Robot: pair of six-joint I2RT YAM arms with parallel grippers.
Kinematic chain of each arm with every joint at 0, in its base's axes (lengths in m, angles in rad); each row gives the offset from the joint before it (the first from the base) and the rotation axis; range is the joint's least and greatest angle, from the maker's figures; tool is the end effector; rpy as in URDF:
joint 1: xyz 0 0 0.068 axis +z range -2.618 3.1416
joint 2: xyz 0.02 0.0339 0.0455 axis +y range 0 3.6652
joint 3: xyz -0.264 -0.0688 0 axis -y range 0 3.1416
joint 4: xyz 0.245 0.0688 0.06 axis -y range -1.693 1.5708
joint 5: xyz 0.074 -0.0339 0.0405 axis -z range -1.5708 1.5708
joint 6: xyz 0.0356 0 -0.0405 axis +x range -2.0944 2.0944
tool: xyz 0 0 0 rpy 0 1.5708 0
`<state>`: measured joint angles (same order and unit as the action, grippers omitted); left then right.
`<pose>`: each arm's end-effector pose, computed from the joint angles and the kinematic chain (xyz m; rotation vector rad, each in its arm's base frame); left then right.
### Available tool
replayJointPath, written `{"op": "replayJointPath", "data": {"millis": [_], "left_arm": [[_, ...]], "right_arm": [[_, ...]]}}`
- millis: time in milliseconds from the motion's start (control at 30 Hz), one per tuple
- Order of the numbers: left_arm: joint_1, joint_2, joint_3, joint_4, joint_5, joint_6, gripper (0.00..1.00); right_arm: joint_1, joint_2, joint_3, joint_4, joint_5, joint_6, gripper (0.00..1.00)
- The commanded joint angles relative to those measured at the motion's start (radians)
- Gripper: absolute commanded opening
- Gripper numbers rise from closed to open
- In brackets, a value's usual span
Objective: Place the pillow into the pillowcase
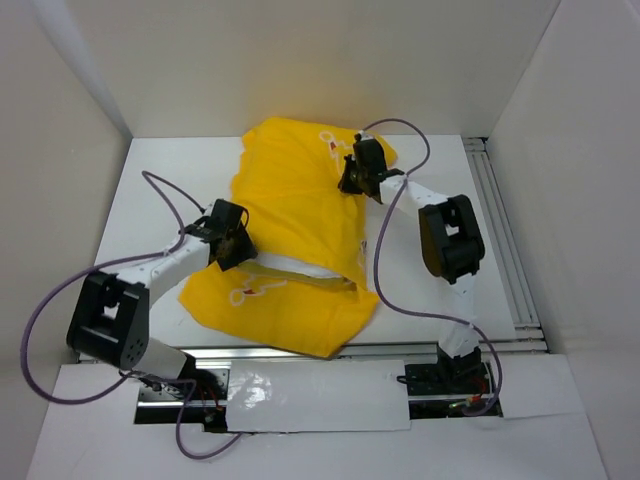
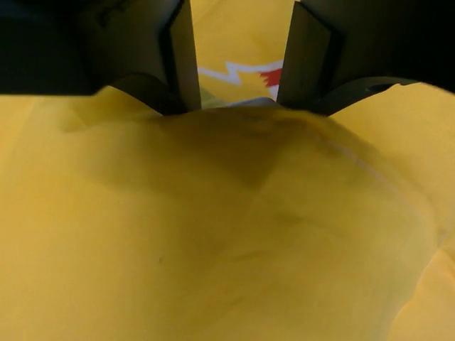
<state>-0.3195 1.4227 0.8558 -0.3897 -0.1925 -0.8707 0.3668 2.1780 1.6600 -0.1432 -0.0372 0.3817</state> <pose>0.2706 -0.0823 0.2046 -0.7594 2.4019 -0.2463 0.4660 0.1804 0.1938 -0.0037 2.2695 0.4450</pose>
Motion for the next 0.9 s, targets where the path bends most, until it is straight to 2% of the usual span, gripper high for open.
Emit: {"op": "replayJointPath", "data": {"millis": [0,33,67,100,167,300,333,367,400,433,467,500,533,567,600,633,733,833,867], "left_arm": [[0.040,0.114,0.092,0.126,0.010,0.071,0.54],[0.052,0.137,0.135,0.135,0.019,0.081,0.46],[0.053,0.159,0.158,0.149,0.028,0.096,0.44],[0.062,0.192,0.179,0.164,0.039,0.108,0.44],[0.062,0.223,0.239,0.207,0.083,0.143,0.44],[0.053,0.304,0.345,0.239,0.205,0.168,0.44],[0.028,0.317,0.362,0.226,0.215,0.168,0.44],[0.019,0.327,0.376,0.213,0.215,0.168,0.44],[0.019,0.328,0.376,0.203,0.200,0.168,0.44],[0.005,0.315,0.376,0.203,0.191,0.168,0.46],[0.005,0.299,0.352,0.192,0.191,0.168,0.49],[0.005,0.251,0.339,0.192,0.180,0.168,0.55],[0.005,0.222,0.329,0.178,0.162,0.168,0.67],[0.029,0.193,0.319,0.140,0.130,0.168,0.70],[0.039,0.161,0.307,0.112,0.104,0.158,0.74],[0.063,0.095,0.307,0.076,0.072,0.144,0.88],[0.121,-0.054,0.252,-0.055,-0.045,0.086,1.00],[0.190,-0.169,0.151,-0.104,-0.056,0.052,1.00],[0.235,-0.236,0.119,-0.104,-0.056,0.038,1.00]], "right_arm": [[0.008,-0.186,-0.263,0.048,0.006,0.052,0.00],[0.008,-0.305,-0.398,0.059,0.037,0.052,0.00],[0.008,-0.367,-0.460,0.059,0.055,0.052,0.00],[0.008,-0.483,-0.511,0.047,0.071,0.065,0.00],[0.030,-0.584,-0.622,-0.041,0.129,0.077,0.00],[0.054,-0.768,-0.736,-0.182,0.178,0.108,0.00],[0.054,-0.808,-0.749,-0.202,0.178,0.108,0.12],[0.054,-0.819,-0.749,-0.266,0.209,0.083,0.29],[0.054,-0.819,-0.731,-0.297,0.221,0.062,0.43],[0.066,-0.819,-0.712,-0.329,0.238,0.042,0.47],[0.066,-0.830,-0.688,-0.399,0.300,0.042,0.56],[0.095,-0.830,-0.637,-0.424,0.324,0.002,0.62],[0.110,-0.842,-0.609,-0.446,0.350,-0.013,0.67],[0.127,-0.853,-0.580,-0.461,0.373,-0.058,0.72],[0.164,-0.853,-0.522,-0.470,0.373,-0.078,0.74],[0.184,-0.853,-0.493,-0.470,0.373,-0.090,0.74],[0.296,-0.811,-0.369,-0.449,0.309,-0.159,0.78],[0.450,-0.663,-0.229,-0.440,0.344,-0.230,0.81],[0.486,-0.564,-0.189,-0.452,0.365,-0.248,0.82]]}}
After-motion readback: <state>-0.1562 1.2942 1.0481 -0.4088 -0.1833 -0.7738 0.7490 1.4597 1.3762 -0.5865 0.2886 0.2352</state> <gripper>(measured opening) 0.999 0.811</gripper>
